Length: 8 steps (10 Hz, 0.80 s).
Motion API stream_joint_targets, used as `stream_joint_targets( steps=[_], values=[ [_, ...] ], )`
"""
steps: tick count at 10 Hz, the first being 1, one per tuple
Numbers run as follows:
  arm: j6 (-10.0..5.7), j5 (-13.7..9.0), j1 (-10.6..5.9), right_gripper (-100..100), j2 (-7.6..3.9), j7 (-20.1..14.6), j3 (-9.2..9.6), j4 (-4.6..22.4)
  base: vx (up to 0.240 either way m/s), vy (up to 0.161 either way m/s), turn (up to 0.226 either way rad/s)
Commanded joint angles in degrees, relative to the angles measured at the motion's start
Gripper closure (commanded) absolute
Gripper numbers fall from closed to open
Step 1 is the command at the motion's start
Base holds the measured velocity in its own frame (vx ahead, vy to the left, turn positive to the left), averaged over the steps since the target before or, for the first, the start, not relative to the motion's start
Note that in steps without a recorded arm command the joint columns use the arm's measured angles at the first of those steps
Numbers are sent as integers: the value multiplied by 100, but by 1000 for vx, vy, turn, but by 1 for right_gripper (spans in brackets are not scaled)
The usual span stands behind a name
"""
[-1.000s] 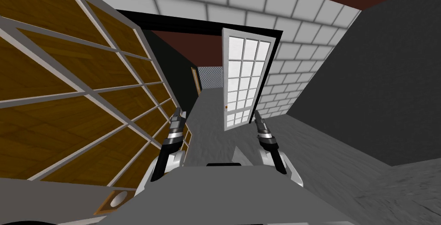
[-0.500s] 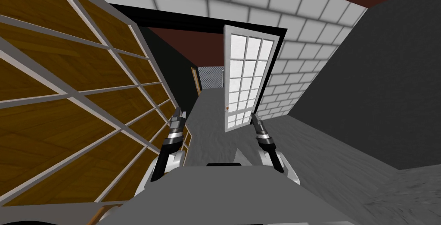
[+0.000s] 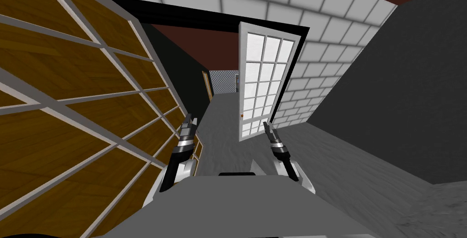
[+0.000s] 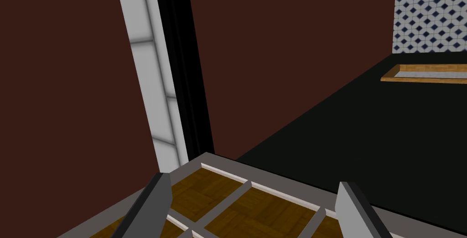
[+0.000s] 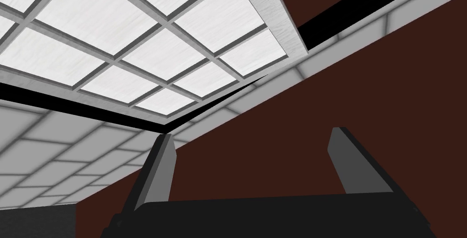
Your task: Pull the door open
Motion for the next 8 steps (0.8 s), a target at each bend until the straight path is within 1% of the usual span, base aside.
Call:
stream_joint_targets(
  steps=[1, 3, 4, 8],
  values=[
    [-84, 44, -52, -100, -34, 118, -27, 231, 71, 29, -1],
    [-160, 131, -138, -100, -79, 318, -53, 562, 82, 53, -3],
    [-160, 131, -138, -100, -79, 318, -53, 562, 75, 35, -5],
    [-311, 304, -309, -100, -164, 719, -107, 1223, 79, 32, -2]
  ],
)
